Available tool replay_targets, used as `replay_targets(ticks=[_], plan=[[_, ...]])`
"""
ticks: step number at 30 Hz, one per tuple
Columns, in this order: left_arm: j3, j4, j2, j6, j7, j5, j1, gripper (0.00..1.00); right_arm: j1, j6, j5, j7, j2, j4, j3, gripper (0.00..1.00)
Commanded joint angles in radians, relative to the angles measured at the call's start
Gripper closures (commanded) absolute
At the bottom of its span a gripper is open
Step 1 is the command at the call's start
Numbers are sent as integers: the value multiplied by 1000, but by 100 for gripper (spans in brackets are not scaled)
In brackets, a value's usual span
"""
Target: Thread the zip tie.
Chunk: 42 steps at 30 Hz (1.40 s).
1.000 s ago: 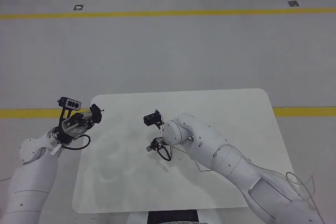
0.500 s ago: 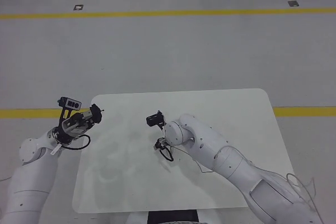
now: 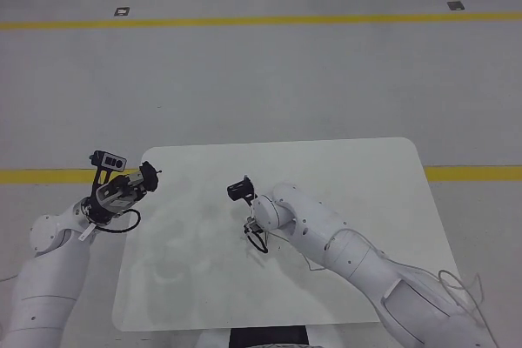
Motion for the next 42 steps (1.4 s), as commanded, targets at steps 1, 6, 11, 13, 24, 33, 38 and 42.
replay_targets(ticks=[1,6,11,13,24,33,38,42], plan=[[0,0,0,0,0,0,0,100,3,-2,-1,-5,-6,17,-4,88],[0,0,0,0,0,0,0,100,17,-8,2,-13,-24,71,-16,80],[0,0,0,0,0,0,0,100,29,-12,4,-20,-40,115,-22,83],[0,0,0,0,0,0,0,100,34,-14,3,-23,-46,131,-24,84],[0,0,0,0,0,0,0,100,47,-20,-8,-23,-74,190,-32,84],[0,0,0,0,0,0,0,100,52,-26,-8,-12,-90,229,-29,100],[0,0,0,0,0,0,0,100,56,-26,-13,-8,-94,234,-19,100],[0,0,0,0,0,0,0,100,57,-42,-11,10,-84,204,12,100]])
